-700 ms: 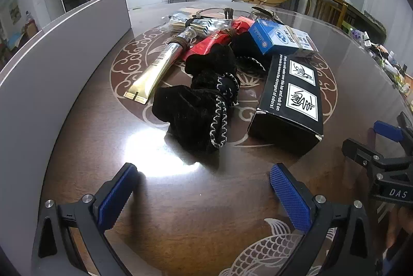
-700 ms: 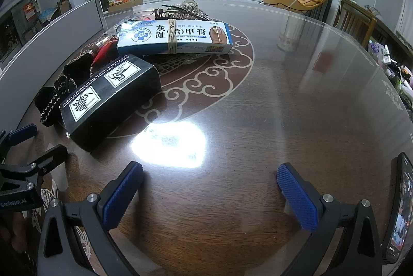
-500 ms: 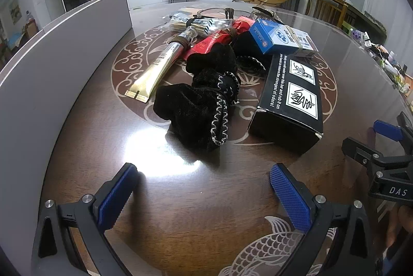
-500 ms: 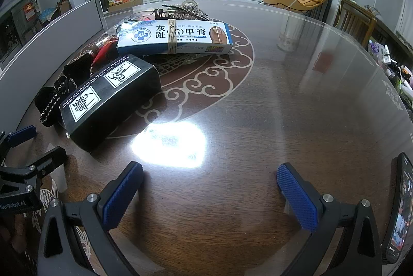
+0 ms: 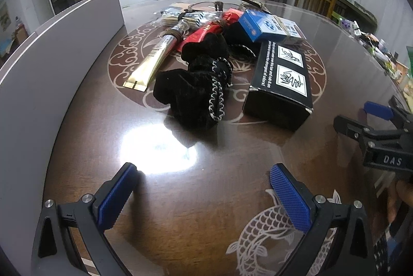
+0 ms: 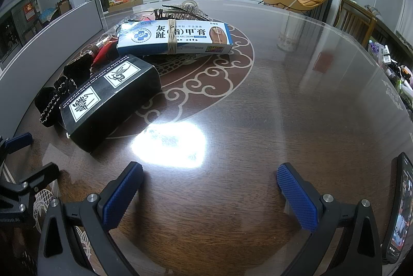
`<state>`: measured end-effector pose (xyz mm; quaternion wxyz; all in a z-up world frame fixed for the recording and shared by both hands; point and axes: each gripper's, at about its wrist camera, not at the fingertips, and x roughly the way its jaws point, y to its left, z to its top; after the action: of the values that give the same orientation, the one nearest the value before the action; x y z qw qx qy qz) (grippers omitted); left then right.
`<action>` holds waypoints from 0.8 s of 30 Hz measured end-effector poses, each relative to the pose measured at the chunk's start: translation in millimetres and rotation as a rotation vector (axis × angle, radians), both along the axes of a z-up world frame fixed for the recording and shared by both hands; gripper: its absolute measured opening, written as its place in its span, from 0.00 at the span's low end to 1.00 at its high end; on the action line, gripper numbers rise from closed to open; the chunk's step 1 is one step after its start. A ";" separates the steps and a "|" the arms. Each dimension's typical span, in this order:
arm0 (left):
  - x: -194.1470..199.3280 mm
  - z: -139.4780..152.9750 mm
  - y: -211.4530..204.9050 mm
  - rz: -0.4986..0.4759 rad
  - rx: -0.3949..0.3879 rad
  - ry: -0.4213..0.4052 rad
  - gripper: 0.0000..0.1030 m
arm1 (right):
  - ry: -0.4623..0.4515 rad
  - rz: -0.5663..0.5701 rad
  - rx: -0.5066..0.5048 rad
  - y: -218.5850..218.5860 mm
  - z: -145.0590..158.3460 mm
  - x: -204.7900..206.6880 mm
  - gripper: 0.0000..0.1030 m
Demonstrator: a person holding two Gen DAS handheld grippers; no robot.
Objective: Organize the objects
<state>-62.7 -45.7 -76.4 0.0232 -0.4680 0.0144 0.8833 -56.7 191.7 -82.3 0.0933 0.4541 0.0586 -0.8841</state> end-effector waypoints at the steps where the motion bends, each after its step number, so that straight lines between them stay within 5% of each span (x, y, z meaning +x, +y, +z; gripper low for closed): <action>1: 1.3 -0.4 -0.2 -0.012 -0.001 0.003 1.00 | 0.000 0.000 0.000 0.0 0.0 0.0 1.00; 8: -11.1 0.5 -14.7 -0.049 -0.007 -0.048 1.00 | 0.000 0.000 0.000 0.1 -0.2 0.2 1.00; 24: -6.0 -0.1 -31.2 -0.085 0.000 0.014 1.00 | 0.001 0.001 0.000 0.3 -0.5 0.6 1.00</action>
<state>-68.7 -76.9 -76.6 0.0605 -0.4609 0.0344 0.8847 -56.1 192.0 -82.8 0.0936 0.4537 0.0586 -0.8843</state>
